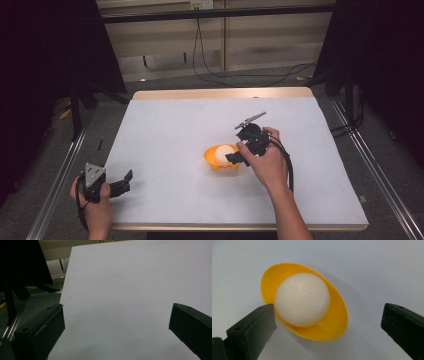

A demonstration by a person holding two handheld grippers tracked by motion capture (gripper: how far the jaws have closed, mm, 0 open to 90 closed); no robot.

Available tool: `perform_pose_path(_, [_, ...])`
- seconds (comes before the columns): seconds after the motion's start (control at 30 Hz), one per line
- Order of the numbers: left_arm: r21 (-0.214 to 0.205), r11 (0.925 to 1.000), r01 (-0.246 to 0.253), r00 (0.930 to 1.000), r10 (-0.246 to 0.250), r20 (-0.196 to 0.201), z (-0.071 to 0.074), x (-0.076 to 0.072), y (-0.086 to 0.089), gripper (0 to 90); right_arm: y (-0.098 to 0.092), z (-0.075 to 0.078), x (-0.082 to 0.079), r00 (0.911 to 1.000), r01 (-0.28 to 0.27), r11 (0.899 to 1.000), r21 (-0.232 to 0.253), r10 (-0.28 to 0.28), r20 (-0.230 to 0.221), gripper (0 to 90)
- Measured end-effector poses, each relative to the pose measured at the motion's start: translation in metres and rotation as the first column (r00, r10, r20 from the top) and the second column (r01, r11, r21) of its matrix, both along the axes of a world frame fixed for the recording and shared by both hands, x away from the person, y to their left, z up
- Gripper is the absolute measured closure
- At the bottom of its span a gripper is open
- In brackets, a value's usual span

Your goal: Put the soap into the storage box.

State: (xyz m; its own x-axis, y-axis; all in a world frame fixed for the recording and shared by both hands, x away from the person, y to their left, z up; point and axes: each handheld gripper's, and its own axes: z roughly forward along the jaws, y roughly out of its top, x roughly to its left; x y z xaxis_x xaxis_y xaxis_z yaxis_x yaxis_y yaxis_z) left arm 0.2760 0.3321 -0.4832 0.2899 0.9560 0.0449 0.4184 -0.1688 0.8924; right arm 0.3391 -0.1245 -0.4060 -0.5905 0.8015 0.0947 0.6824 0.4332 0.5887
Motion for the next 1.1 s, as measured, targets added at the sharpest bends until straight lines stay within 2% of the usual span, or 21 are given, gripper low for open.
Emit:
perform_pose_path(0.07, [0.0, 1.0, 0.001, 1.0, -0.001, 0.001, 0.0, 0.0, 0.0, 0.0, -0.004, 0.001, -0.002, 0.9995, 0.02, 1.0, -0.004, -0.02, 0.024, 0.0])
perform_pose_path(0.33, [0.001, 1.0, 0.0, 1.0, 0.0, 0.0, 0.0, 0.0, 0.0, 0.0, -0.021, 0.0, -0.008, 0.9972, 0.054, 0.998, 0.012, -0.055, 0.05, 0.0])
perform_pose_path(1.1, [0.004, 1.0, -0.004, 1.0, 0.004, 0.002, 0.0, 0.0, -0.001, 0.0, -0.07, -0.017, -0.022, 0.9883, 0.144, 0.99, 0.0, -0.144, 0.051, 0.0])
